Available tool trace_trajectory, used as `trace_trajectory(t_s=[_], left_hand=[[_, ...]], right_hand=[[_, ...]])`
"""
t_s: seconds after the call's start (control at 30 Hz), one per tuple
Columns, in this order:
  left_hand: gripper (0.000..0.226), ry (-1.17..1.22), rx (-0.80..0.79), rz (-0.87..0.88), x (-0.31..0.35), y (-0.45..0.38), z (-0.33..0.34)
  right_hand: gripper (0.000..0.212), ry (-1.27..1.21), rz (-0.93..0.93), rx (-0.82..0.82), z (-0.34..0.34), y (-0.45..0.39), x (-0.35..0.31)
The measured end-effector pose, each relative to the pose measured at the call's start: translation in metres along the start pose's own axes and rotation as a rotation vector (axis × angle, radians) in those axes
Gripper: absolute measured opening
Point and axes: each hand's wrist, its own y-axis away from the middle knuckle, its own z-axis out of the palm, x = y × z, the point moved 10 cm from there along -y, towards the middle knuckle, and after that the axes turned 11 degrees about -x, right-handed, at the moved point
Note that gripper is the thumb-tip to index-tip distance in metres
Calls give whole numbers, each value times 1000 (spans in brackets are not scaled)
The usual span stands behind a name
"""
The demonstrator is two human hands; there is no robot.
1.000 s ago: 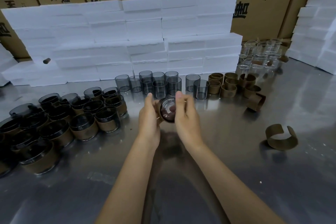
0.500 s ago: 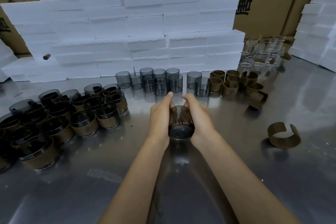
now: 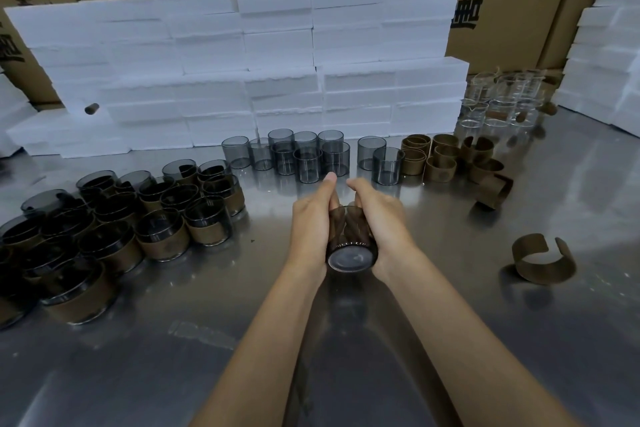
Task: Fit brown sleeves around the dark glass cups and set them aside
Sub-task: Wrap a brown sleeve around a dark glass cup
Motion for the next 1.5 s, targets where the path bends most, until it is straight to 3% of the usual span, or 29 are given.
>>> trace_trajectory(t_s=[0.17, 0.23, 0.33, 0.47, 0.67, 0.77, 0.9, 1.03, 1.13, 1.27, 1.37, 1.5], left_hand=[[63, -29, -39, 48, 10, -2, 0], [64, -52, -52, 114, 20, -1, 0], [63, -157, -25, 210, 36, 2, -5], [62, -165, 8, 300, 46, 4, -12], [56, -171, 34, 253, 46, 5, -15], [37, -176, 31, 254, 47, 6, -15], [8, -196, -63, 284, 46, 4, -2], [40, -340, -94, 213, 28, -4, 8], [37, -123, 36, 139, 19, -6, -16], [31, 256, -26, 58, 6, -12, -27], [33, 283, -82, 23, 3, -17, -24], [18, 217, -136, 11, 4, -17, -20]], right_hand=[[40, -12, -43, -60, 3, -3, -4], [31, -69, 33, -186, 13, -1, 2], [45, -167, 241, -392, 31, 7, 19], [48, -163, 269, -481, 37, 10, 23], [43, -276, 124, -388, 28, 0, 3], [39, -289, 83, -335, 19, -2, -5], [52, -282, 32, -232, 7, -8, -9], [55, -332, 14, -187, 9, -11, -5], [37, -187, -8, -184, 12, -8, -7], [31, -33, -189, -144, 10, -3, -19], [28, -15, -285, -137, 8, -1, -24], [29, -13, -309, -142, 4, -3, -27]])
